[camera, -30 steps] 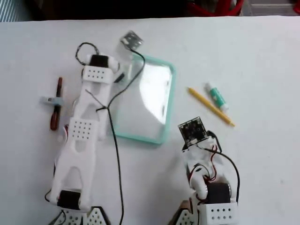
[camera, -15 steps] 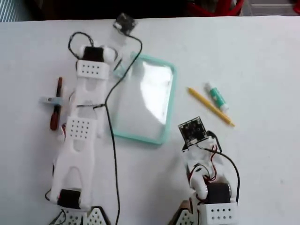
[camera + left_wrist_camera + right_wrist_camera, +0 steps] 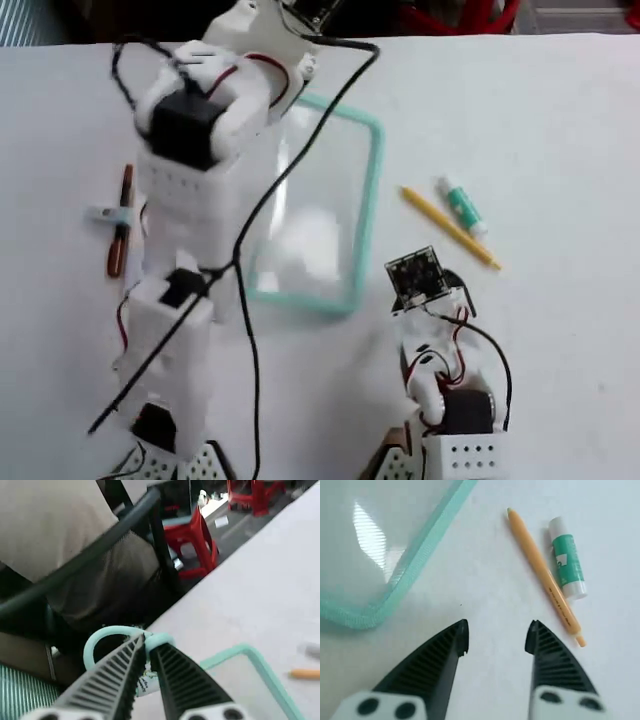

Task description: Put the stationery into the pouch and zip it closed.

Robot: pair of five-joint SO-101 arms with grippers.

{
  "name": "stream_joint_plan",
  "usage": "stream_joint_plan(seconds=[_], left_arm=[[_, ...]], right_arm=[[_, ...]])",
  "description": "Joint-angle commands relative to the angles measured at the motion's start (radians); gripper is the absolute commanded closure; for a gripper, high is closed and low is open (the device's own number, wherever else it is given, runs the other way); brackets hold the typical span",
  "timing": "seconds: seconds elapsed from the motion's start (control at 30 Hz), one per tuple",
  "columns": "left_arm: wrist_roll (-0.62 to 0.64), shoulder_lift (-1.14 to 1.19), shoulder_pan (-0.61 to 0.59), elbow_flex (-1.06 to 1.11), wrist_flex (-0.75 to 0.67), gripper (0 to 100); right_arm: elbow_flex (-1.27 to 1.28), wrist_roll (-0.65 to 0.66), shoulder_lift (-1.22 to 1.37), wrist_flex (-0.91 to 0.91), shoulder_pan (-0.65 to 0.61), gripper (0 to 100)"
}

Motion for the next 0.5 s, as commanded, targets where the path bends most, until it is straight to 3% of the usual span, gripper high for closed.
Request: stream_joint_plan(seconds=[0.0,0.23,0.47], left_arm=[[0.012,-0.257,0.062,-0.049,0.028,98],[0.012,-0.487,0.068,-0.044,0.183,98],[0.012,-0.739,0.101,0.308,0.158,98]], right_arm=[[-0.109,-0.003,-0.012,-0.025,0.012,87.0],[-0.479,-0.023,-0.010,-0.024,-0.001,80.0],[-0.852,-0.180,-0.007,0.061,-0.236,69.6]])
